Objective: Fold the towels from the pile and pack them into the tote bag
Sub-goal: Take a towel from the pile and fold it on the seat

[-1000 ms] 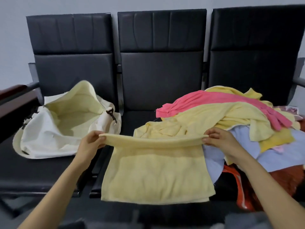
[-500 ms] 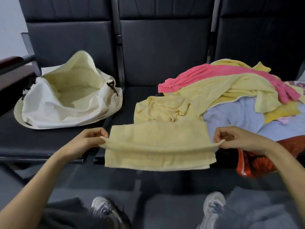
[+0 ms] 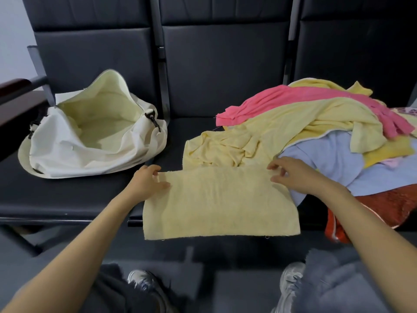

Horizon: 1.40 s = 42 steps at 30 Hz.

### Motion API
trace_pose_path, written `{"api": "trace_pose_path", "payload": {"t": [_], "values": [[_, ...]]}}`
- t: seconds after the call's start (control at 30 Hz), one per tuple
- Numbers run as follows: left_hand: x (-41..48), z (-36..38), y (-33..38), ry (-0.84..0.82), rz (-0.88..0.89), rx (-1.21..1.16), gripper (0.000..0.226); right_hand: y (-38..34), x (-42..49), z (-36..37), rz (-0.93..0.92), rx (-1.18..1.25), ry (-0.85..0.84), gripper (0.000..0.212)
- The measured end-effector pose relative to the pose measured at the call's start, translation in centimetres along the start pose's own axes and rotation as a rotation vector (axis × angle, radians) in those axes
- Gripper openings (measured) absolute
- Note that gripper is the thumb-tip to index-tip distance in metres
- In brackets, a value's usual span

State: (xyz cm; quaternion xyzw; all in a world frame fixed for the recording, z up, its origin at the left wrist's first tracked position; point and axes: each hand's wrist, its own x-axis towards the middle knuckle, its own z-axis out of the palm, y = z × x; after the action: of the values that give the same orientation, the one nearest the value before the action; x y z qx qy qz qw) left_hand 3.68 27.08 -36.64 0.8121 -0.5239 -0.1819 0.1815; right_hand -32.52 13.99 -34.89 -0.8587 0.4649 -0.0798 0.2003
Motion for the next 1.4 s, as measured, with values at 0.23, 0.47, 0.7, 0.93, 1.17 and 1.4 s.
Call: {"api": "trace_pose_path", "payload": {"t": [0.23, 0.47, 0.7, 0.93, 1.17, 1.4], "values": [[2.7, 0.0, 1.7, -0.127, -0.083, 0.278, 0.067, -1.3, 3.3, 0.5, 0.036, -0.277, -0.065, 0.045], [2.5, -2.2, 1.3, -0.171, 0.036, -0.021, 0.032, -1.6, 3.1, -1.2, 0.025, -0.128, -0.022, 0.015], [4.1, -1.5, 2.0, 0.154, -0.148, -0.881, 0.045, -1.2, 4.7, -1.9, 0.176, 0.243, 0.389, 0.018], [5.8, 0.5, 0.8, -0.069, -0.328, -0.538, 0.068, -3.2, 5.1, 0.8, -0.063, -0.187, 0.249, 0.048], [4.7, -0.7, 1.8, 0.062, -0.149, -0.468, 0.056, -5.2, 3.9, 4.8, -0.271, -0.414, -0.262, 0.060], [2.3, -2.9, 6.7, -0.145, 0.247, -0.747, 0.036, -5.1, 3.3, 4.0, -0.251, -0.260, -0.223, 0.055]]}}
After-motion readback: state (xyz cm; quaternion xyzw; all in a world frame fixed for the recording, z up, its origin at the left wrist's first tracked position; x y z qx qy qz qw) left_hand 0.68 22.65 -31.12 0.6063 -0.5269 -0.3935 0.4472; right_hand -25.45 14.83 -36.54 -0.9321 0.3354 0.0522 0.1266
